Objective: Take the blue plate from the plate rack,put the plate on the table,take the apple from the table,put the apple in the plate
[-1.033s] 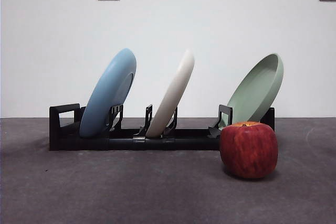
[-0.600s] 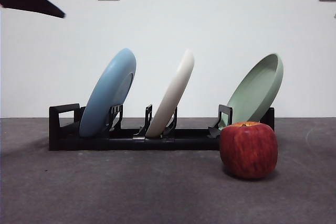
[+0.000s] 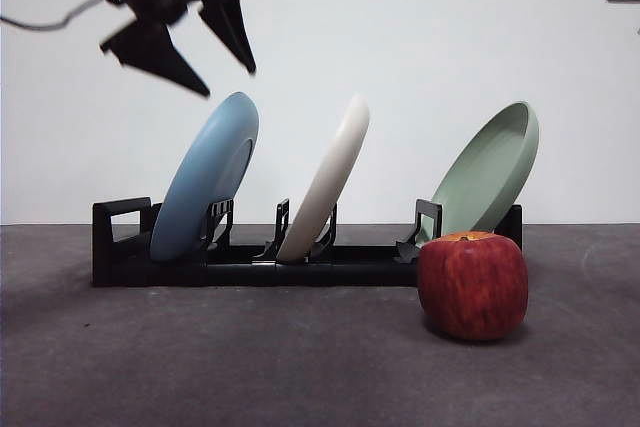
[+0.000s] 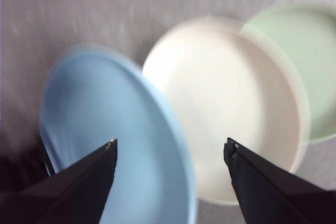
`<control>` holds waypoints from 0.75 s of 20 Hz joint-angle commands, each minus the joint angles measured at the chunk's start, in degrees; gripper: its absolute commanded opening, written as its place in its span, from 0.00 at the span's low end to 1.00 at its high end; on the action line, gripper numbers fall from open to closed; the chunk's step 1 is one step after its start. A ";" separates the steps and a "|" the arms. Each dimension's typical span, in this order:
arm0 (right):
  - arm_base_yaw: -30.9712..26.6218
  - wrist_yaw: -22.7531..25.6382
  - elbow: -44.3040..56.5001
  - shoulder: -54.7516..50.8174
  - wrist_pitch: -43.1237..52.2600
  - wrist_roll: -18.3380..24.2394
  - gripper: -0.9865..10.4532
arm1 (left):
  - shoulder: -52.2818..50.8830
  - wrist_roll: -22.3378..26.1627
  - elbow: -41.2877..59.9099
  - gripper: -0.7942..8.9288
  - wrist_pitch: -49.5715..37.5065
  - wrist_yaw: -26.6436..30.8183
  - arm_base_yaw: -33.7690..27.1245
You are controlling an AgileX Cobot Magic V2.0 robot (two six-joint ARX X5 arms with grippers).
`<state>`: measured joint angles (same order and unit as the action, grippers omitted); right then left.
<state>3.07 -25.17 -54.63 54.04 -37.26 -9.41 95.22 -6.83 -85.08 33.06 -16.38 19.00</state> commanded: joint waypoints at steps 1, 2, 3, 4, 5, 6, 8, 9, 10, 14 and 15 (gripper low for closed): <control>0.00 -0.02 -0.17 -0.04 0.24 0.46 0.44 | 2.36 1.07 0.17 0.44 0.07 0.39 0.55; 0.00 -0.02 -0.17 -0.04 0.22 0.46 0.44 | 2.97 1.09 0.17 0.43 0.00 0.70 0.57; 0.00 -0.02 -0.17 -0.04 0.17 0.46 0.44 | 3.06 1.09 0.17 0.43 0.07 1.27 0.61; 0.00 0.00 -0.17 -0.04 0.02 0.46 0.44 | 3.06 1.11 0.17 0.43 -0.13 1.27 0.66; 0.00 0.00 -0.17 -0.04 -0.17 0.46 0.44 | 3.06 1.18 0.17 0.36 -0.33 1.27 0.83; 0.00 0.02 -0.17 -0.04 -0.35 0.46 0.44 | 3.06 2.10 0.17 0.23 -0.17 1.20 0.83; 0.00 0.02 -0.17 -0.04 -0.83 0.46 0.44 | 3.06 4.22 0.17 0.08 1.07 1.20 0.83; 0.00 0.02 -0.17 -0.04 -1.03 0.46 0.44 | 3.06 4.52 0.17 0.07 1.55 1.05 0.92; -0.02 0.02 -0.17 -0.04 -1.03 0.46 0.44 | 3.06 4.83 0.17 0.07 1.77 1.05 1.07; 0.00 0.02 -0.17 -0.04 -1.03 0.48 0.44 | 2.49 7.08 -1.84 0.07 1.90 1.11 1.46; 0.00 0.00 -0.17 -0.04 -1.07 0.48 0.44 | 1.81 7.13 -3.21 0.07 2.64 1.25 1.86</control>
<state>3.07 -25.10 -54.63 54.04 -38.57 -9.41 98.02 -1.87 -87.57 36.14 -16.80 20.88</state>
